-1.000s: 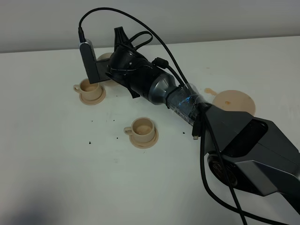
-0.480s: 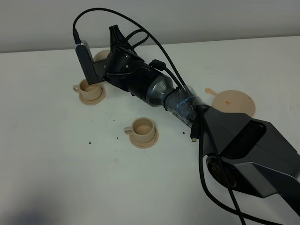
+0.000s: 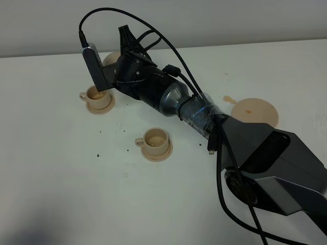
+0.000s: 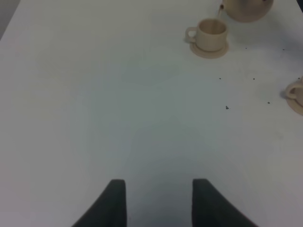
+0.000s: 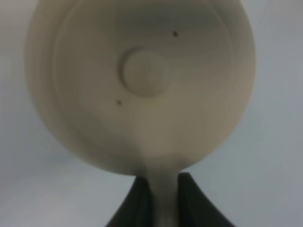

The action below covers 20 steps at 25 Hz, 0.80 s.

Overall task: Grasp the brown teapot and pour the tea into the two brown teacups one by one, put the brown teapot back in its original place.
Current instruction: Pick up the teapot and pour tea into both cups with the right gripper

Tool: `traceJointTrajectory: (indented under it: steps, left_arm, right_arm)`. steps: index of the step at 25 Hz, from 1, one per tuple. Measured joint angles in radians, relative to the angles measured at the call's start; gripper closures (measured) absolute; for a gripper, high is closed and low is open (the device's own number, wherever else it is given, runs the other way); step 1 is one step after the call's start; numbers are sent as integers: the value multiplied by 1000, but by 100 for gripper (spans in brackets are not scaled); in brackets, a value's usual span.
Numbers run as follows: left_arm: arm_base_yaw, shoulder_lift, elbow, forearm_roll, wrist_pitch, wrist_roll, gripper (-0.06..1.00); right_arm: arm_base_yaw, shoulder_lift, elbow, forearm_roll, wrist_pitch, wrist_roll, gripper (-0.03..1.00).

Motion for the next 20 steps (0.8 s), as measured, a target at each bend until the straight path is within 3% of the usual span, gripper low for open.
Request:
traceJointTrajectory:
  steps: [20]
  left_arm:
    - [0,0,0,0,0,0,57]
  right_arm:
    - [0,0,0,-59,-22,-5,85]
